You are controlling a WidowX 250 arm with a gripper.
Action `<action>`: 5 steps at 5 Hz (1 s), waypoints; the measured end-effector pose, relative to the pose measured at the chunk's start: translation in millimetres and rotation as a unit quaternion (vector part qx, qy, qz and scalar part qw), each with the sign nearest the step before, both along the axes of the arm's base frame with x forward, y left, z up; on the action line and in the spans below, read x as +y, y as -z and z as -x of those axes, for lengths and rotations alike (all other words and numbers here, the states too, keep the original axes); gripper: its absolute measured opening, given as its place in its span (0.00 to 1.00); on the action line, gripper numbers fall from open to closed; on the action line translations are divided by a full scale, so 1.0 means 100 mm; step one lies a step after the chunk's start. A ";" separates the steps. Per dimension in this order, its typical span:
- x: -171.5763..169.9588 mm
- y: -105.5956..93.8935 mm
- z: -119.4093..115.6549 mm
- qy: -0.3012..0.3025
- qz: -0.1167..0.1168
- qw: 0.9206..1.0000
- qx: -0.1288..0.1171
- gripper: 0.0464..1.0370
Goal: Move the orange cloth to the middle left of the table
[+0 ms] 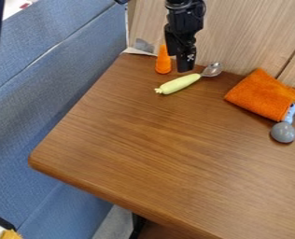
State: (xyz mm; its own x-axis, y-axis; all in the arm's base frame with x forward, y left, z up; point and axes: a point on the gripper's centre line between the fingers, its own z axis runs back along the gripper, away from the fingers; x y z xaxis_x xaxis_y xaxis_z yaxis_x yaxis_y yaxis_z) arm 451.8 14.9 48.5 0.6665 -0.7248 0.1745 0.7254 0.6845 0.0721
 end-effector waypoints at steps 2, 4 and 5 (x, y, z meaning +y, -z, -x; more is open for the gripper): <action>-0.16 0.08 -0.11 0.006 0.007 1.000 0.013 0.96; -0.85 0.03 -0.27 0.079 0.037 0.996 0.000 0.96; -1.11 0.08 -0.31 0.108 0.046 0.993 -0.008 0.96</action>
State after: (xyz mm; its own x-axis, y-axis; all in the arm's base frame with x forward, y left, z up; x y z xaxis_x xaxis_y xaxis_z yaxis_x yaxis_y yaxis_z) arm 482.6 -96.0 40.5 0.4940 -0.8309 0.2561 0.8552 0.5175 0.0294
